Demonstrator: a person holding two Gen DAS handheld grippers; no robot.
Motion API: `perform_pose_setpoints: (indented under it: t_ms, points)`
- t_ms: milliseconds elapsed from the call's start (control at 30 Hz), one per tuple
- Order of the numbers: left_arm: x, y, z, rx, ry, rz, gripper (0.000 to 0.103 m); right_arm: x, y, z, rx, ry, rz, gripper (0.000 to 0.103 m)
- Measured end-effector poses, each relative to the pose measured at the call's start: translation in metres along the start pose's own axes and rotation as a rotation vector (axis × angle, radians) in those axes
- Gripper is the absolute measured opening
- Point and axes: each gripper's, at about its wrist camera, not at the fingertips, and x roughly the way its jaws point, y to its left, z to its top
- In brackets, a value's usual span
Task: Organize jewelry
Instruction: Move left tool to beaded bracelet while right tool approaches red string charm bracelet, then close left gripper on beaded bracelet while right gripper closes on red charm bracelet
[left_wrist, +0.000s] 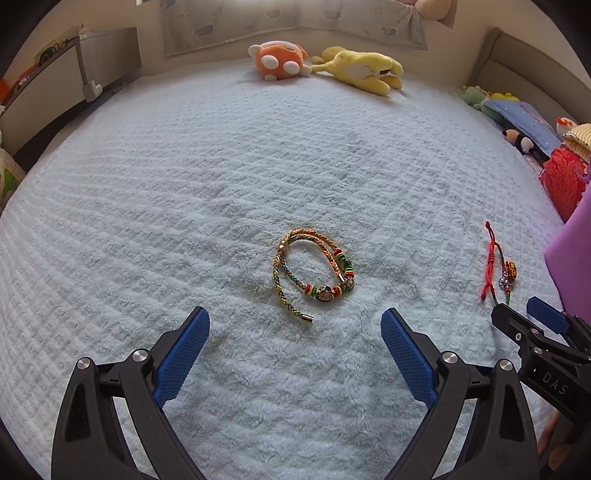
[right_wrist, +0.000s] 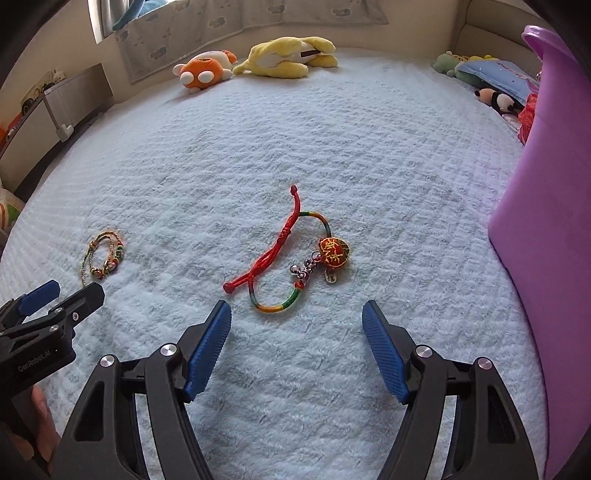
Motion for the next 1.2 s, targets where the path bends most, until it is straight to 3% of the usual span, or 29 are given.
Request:
perform_pose_setpoints:
  t_ms: [967,1100,1200]
  points:
    - [0.042,-0.017,0.023,0.058,-0.020,0.027,0.097,0.035,0.001,0.026,-0.033,-0.066,-0.041,0.073]
    - [0.040,-0.019,0.022,0.070,-0.027,0.030,0.092,0.035,0.003,0.026,-0.039,-0.068,-0.041,0.073]
    - [0.036,-0.020,0.019,0.075,-0.042,0.033,0.081,0.035,0.003,0.026,-0.039,-0.069,-0.035,0.072]
